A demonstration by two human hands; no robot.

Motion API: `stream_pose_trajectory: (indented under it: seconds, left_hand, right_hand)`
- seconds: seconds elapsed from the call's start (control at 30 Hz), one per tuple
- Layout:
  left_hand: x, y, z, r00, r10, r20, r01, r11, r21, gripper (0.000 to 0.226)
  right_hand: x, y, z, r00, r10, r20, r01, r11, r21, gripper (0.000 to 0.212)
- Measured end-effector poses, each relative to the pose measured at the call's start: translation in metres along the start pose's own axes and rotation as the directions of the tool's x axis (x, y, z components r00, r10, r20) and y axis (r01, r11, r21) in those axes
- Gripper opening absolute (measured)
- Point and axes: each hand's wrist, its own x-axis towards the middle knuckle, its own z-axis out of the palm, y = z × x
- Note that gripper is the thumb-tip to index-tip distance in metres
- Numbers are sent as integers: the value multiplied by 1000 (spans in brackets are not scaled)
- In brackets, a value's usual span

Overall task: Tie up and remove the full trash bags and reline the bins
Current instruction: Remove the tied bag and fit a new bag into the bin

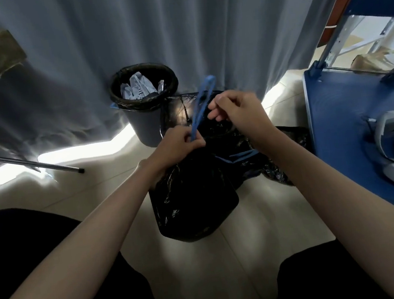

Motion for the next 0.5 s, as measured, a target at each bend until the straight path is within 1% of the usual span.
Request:
stream_pose_trajectory:
  seconds: [0.07,0.13,0.17,0.23,0.3,0.33,0.37,0.4,0.47,0.5]
  left_hand:
    - [2,-5,-6,992,-99,-75,93,992,-86,7]
    - [2,-11,-13,971,-209,-118,178,958,-226,8]
    - [1,-14,-17,959,-252,-131,210,939,-274,8]
    - [-3,-17,-24,939,-309,-152,252,917,-308,9]
    - [-5,-19,-30,928,-339,-156,273,901,-336,12]
    - [-6,-20,-33,923,-352,-154,283,894,-347,13]
    - [-7,-21,-35,919,-362,-155,291,890,-352,14]
    - [-8,-22,-36,916,-368,-158,296,888,-351,14]
    - [-9,-22,-37,916,-369,-156,299,889,-346,14]
    - [-10,-21,-38,918,-366,-152,297,890,-346,14]
  right_hand:
    - [4,8,-9,1000,-2,-26,0,996,-92,21]
    - [6,20,-17,999,38,-10,-39,973,-229,19]
    - [6,27,-20,995,94,16,-85,952,-293,19]
    - [7,42,-24,968,238,78,-185,888,-421,26]
    - [7,50,-27,913,379,150,-243,800,-548,34]
    - [6,50,-27,878,433,201,-260,787,-560,36]
    - [3,48,-26,845,461,269,-274,808,-522,37]
    - [1,44,-25,822,452,347,-278,849,-448,37]
    - [-2,38,-23,789,348,506,-239,933,-268,35]
    - [-3,35,-22,776,286,562,-207,957,-202,36]
